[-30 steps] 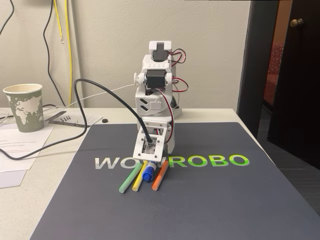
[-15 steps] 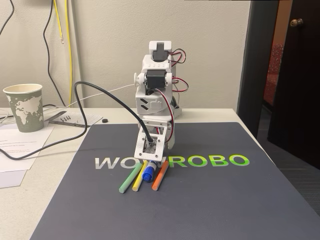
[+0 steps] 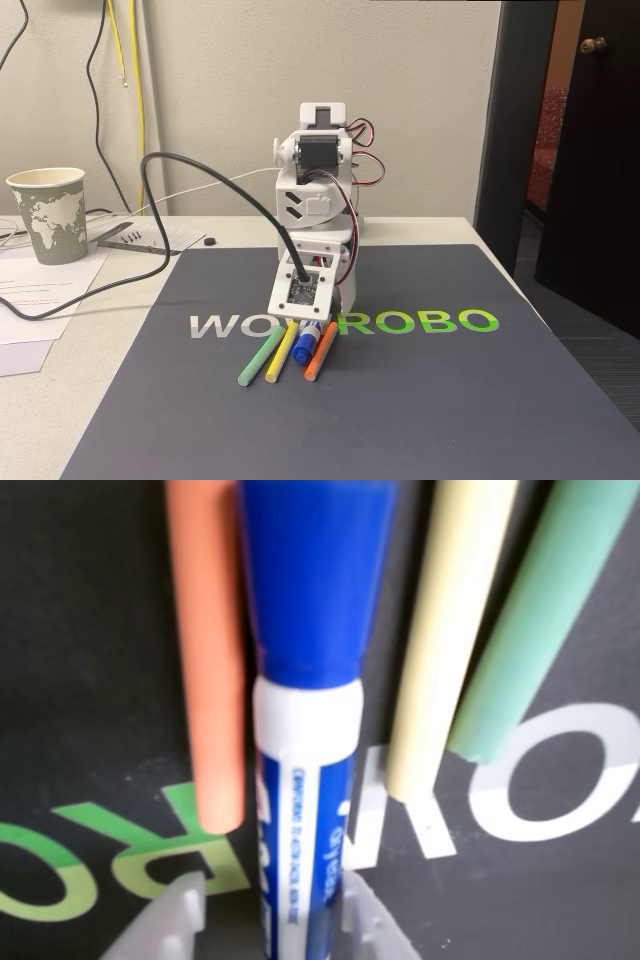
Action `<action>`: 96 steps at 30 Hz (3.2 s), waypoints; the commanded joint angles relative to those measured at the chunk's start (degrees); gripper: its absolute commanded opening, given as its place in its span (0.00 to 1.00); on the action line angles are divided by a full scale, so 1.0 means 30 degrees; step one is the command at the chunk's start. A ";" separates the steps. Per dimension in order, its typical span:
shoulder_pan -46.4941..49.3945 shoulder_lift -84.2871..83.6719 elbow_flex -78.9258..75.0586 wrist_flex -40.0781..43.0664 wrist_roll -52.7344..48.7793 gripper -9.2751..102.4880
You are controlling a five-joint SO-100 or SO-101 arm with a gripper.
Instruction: Pick up the blue marker.
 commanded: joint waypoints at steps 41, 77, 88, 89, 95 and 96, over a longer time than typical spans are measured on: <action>0.0000 0.0879 0.0352 0.3340 0.0088 0.24; 0.0176 0.1465 -0.1172 0.3340 -0.0117 0.08; 0.0527 0.3105 -0.3750 0.3340 -0.0117 0.08; 0.0527 0.3428 -0.3779 0.3311 -0.0117 0.08; 0.0645 0.5332 -0.4482 0.3311 -0.0146 0.08; 0.0674 0.5420 -0.4834 0.3311 -0.0205 0.08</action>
